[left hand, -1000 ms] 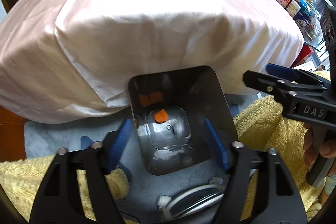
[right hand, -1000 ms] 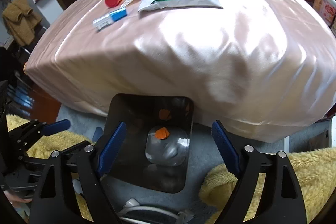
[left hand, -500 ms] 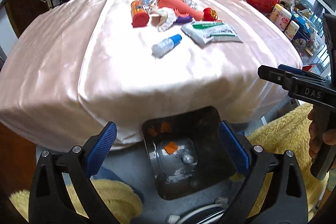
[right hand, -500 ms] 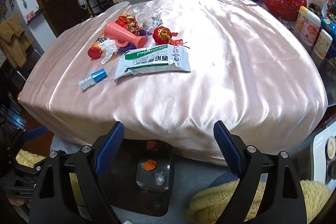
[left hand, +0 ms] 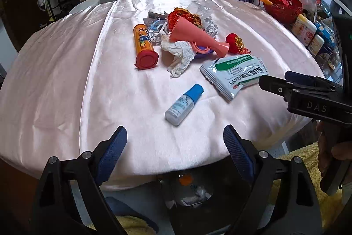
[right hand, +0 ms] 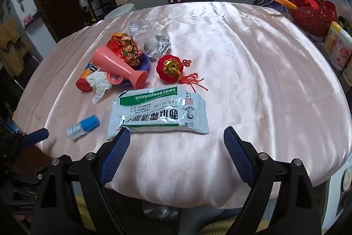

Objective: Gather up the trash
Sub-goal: 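Grasp the blue-capped eye-drop bottle with the left tool while the right tool grasps the sachet, then lower the bottle and white-green sachet into the bin and open both tools, then grasp the orange-red candy tube with the left tool while the right tool grasps the red ornament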

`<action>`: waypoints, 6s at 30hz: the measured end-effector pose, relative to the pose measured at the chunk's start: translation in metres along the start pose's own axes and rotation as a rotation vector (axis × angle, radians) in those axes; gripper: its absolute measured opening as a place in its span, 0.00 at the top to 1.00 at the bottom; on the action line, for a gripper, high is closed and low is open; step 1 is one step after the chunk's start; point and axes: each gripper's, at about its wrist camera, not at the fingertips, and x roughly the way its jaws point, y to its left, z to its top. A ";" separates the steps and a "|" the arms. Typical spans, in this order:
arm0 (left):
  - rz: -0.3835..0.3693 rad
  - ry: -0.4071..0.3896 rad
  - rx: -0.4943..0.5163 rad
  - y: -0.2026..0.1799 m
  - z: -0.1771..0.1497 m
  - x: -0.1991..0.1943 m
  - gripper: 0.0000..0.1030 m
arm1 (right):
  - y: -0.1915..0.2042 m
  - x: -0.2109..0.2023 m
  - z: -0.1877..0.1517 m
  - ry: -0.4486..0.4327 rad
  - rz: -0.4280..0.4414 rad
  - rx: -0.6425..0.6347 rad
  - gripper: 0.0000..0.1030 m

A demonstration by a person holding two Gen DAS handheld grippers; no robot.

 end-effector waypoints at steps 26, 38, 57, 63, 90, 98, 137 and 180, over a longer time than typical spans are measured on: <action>0.008 -0.022 0.034 -0.005 0.013 0.032 0.83 | 0.022 0.026 0.002 -0.034 -0.002 -0.082 0.49; -0.077 -0.002 0.017 -0.008 -0.005 0.020 0.83 | 0.027 0.009 -0.018 -0.009 0.085 -0.087 0.73; -0.120 0.043 -0.008 -0.027 -0.094 -0.022 0.83 | 0.033 -0.040 -0.097 0.041 0.122 -0.115 0.75; -0.134 0.097 -0.047 -0.023 -0.120 -0.009 0.83 | 0.033 -0.021 -0.128 0.130 0.132 -0.102 0.75; -0.137 0.248 -0.056 -0.021 -0.154 0.036 0.66 | 0.028 0.016 -0.144 0.231 0.159 -0.041 0.47; -0.090 0.234 -0.037 -0.024 -0.151 0.032 0.37 | 0.024 0.013 -0.141 0.224 0.142 -0.015 0.26; 0.079 -0.043 -0.024 0.045 0.053 0.007 0.11 | -0.007 0.008 0.049 -0.033 0.079 -0.010 0.19; 0.057 -0.150 -0.002 0.035 0.069 -0.020 0.66 | 0.014 -0.025 0.048 -0.115 0.152 -0.051 0.66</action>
